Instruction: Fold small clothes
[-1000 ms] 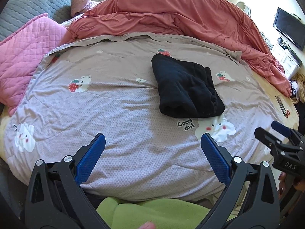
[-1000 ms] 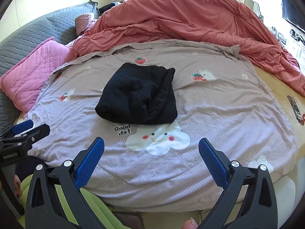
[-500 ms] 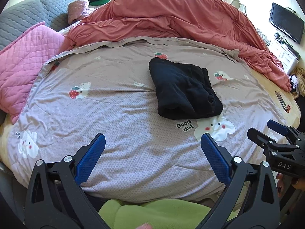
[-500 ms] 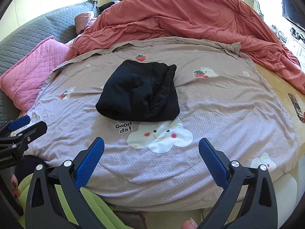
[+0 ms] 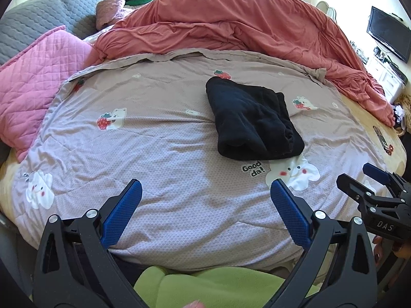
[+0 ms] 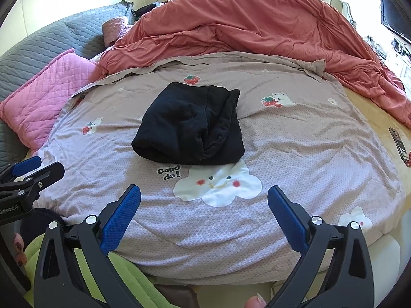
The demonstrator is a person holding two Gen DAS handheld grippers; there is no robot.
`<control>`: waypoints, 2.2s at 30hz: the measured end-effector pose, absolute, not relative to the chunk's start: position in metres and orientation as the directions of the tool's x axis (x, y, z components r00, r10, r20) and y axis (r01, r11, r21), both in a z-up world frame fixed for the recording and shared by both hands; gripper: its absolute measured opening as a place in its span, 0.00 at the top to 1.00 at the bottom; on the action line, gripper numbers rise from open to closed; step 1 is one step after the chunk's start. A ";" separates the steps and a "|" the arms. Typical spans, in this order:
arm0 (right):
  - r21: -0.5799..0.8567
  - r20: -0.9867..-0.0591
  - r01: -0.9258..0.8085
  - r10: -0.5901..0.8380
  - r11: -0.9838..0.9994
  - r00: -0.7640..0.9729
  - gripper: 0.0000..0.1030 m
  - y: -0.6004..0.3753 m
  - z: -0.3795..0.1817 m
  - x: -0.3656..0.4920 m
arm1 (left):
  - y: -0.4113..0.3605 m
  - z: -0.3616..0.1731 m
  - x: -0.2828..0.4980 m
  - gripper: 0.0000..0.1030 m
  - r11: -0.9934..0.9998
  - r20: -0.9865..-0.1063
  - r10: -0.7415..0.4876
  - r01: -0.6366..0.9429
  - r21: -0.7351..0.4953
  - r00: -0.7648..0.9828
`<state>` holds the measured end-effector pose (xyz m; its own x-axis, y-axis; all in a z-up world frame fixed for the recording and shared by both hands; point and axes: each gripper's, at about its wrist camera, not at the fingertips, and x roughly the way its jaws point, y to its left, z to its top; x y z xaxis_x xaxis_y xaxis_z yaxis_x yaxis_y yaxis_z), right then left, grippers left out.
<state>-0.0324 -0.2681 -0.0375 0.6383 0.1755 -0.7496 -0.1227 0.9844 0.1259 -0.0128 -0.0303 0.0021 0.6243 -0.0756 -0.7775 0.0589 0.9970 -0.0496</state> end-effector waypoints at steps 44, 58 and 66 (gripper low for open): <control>0.112 -0.747 -0.127 0.168 0.986 0.644 0.04 -0.263 -0.037 -0.036 | -0.026 -0.004 -0.017 0.09 0.999 -0.796 -0.046 0.019 -0.044 0.603; 0.108 -0.748 -0.103 0.149 0.989 0.647 0.04 -0.268 -0.040 -0.034 | -0.013 -0.007 -0.015 0.09 0.995 -0.802 -0.089 0.017 -0.098 0.590; 0.112 -0.754 0.217 -0.059 0.970 0.654 0.04 -0.366 -0.080 -0.043 | 0.037 -0.028 0.003 0.09 0.980 -0.844 -0.085 -0.111 -0.168 0.530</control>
